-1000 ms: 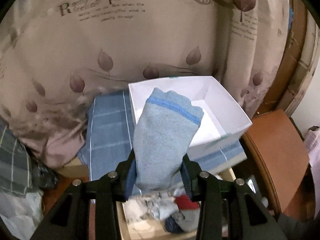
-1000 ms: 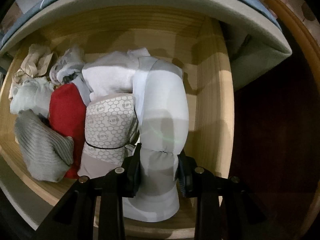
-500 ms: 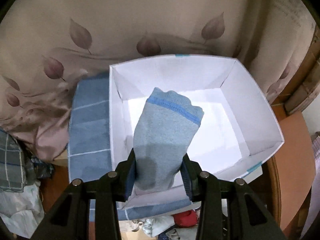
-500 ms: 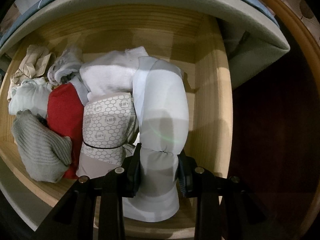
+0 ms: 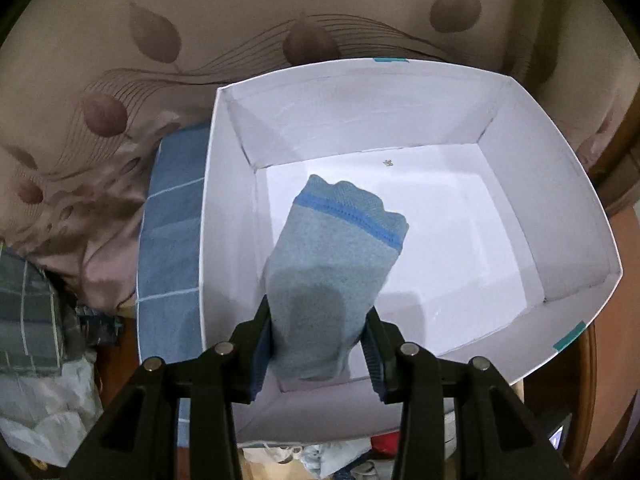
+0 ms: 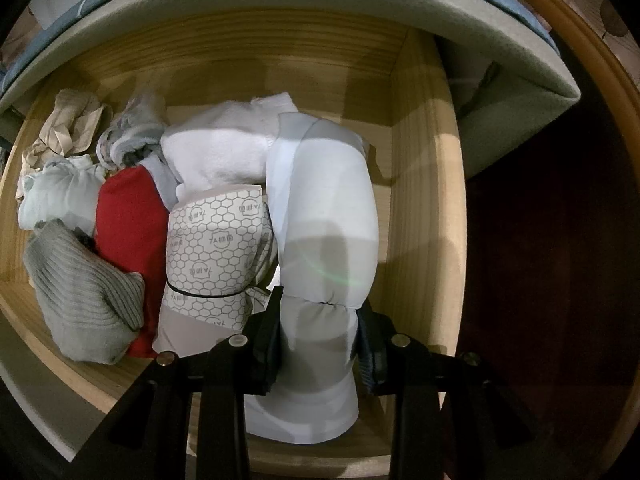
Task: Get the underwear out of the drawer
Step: 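Open the left tool to drop the blue sock into the box, then carry the white roll with the right tool into the box and release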
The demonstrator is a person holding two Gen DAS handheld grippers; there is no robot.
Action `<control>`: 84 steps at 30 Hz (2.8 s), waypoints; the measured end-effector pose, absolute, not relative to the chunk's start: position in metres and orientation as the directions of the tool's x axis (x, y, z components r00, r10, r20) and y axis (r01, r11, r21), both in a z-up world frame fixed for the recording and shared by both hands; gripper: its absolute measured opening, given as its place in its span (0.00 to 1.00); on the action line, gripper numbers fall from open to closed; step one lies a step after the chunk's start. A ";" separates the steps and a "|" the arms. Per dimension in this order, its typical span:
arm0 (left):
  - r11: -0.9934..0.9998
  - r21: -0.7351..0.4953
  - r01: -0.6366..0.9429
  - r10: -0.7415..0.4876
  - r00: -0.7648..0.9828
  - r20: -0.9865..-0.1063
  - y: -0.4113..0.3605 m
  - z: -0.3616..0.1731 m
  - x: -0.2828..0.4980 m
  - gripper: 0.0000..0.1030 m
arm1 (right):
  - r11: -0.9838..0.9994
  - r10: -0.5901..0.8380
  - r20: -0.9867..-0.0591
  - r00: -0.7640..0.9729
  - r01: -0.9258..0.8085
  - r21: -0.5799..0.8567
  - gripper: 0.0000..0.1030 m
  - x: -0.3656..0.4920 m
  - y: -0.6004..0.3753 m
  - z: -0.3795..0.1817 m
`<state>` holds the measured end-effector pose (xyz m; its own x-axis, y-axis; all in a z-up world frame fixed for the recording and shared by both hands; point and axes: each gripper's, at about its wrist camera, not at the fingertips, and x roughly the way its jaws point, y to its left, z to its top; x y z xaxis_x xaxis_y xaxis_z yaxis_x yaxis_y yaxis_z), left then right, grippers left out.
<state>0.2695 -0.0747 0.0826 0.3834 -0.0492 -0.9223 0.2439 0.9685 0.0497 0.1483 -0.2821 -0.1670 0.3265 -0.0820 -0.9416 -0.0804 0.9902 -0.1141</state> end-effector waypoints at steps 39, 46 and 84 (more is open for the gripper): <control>0.976 0.051 0.210 -0.065 0.511 -0.857 -0.042 0.136 0.203 0.59 | 0.993 -0.066 -0.920 0.387 -0.062 -0.097 0.27 0.149 -0.278 -0.149; 0.980 0.058 0.191 -0.068 0.595 -0.801 -0.017 0.150 0.156 0.59 | 0.997 -0.022 -0.868 0.496 -0.055 -0.057 0.27 0.144 -0.283 -0.094; 0.998 -0.012 -0.067 0.015 0.393 -0.920 0.082 -0.018 0.084 0.59 | 0.993 0.044 -0.740 0.672 -0.108 -0.039 0.27 0.197 -0.258 0.120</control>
